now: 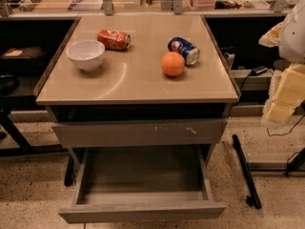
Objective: Close middle drawer
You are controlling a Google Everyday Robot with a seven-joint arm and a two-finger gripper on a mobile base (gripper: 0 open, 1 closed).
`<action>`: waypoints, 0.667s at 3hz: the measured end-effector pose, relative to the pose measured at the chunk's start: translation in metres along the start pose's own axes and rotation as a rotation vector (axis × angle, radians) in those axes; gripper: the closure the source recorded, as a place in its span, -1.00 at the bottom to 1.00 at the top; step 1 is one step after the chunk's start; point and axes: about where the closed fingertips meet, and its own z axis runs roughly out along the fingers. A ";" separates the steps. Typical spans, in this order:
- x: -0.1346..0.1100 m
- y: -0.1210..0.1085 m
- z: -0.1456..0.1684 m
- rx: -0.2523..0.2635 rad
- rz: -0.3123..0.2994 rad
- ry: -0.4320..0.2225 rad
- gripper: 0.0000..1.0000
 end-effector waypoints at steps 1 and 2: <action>0.000 0.000 0.000 0.000 0.000 0.000 -1.00; 0.002 0.008 0.013 -0.012 -0.004 -0.014 -1.00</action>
Offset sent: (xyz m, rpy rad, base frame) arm -0.0096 0.0027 -0.0426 0.0366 0.0392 0.0241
